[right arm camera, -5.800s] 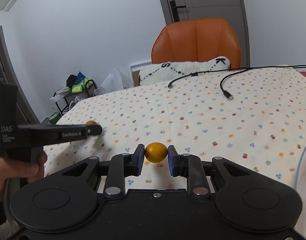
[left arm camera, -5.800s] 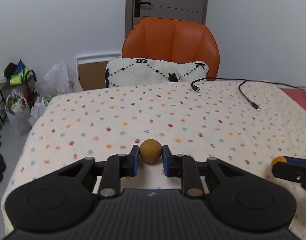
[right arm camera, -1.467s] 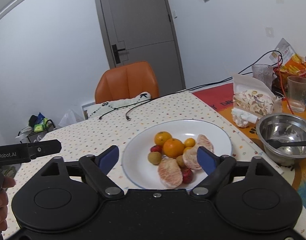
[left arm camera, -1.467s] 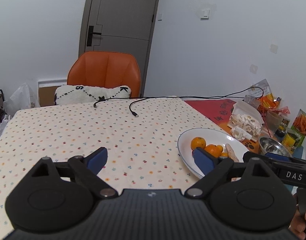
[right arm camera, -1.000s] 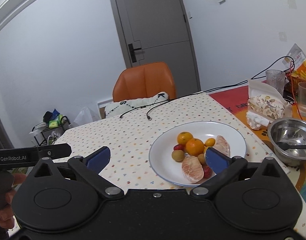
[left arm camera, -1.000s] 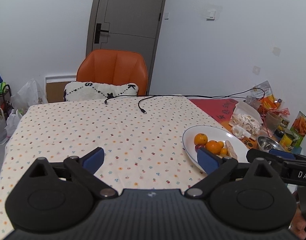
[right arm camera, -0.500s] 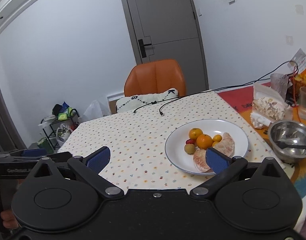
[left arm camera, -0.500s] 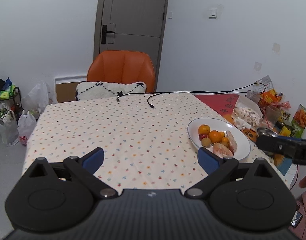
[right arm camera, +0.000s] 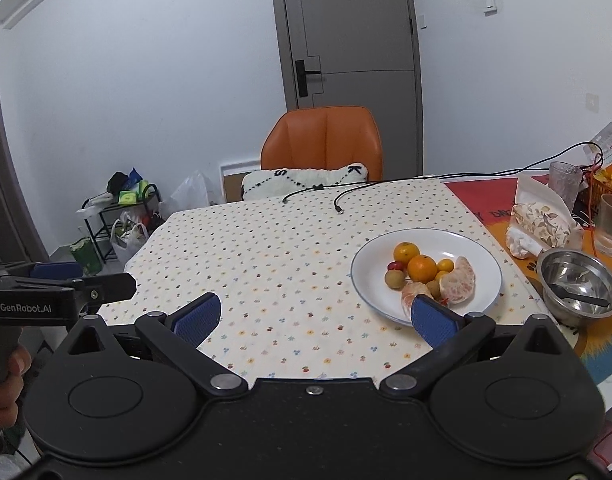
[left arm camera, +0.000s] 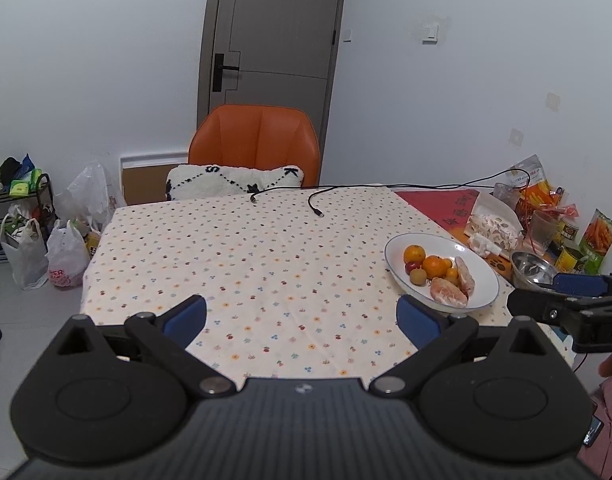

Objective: Organize fruits

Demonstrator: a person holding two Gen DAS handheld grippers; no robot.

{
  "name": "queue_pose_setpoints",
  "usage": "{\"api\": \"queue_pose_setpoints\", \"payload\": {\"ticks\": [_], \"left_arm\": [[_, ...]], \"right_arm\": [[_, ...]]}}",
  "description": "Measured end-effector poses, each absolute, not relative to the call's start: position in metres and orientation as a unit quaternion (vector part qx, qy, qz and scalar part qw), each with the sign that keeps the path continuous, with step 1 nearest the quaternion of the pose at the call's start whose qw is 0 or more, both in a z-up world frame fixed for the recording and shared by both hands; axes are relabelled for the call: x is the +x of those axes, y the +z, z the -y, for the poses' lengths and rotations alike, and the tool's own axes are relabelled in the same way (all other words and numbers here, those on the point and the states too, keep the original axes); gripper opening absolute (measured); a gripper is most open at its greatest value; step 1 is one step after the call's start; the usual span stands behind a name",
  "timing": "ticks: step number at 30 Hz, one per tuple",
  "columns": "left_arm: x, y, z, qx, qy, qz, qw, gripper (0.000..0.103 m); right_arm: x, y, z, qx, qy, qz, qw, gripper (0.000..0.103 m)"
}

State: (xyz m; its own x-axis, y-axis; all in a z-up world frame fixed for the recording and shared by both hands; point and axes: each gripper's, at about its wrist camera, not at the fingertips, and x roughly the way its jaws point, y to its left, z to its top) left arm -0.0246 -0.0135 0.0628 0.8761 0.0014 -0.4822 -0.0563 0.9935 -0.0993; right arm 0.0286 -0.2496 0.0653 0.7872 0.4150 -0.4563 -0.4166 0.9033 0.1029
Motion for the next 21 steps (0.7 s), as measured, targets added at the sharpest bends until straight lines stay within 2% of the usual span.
{"api": "queue_pose_setpoints", "payload": {"ticks": [21], "left_arm": [[-0.036,0.049,0.004,-0.057,0.016,-0.265,0.963,0.101]], "right_arm": [[0.018,0.06,0.262,0.038,0.216,-0.238,0.946,0.103]]}}
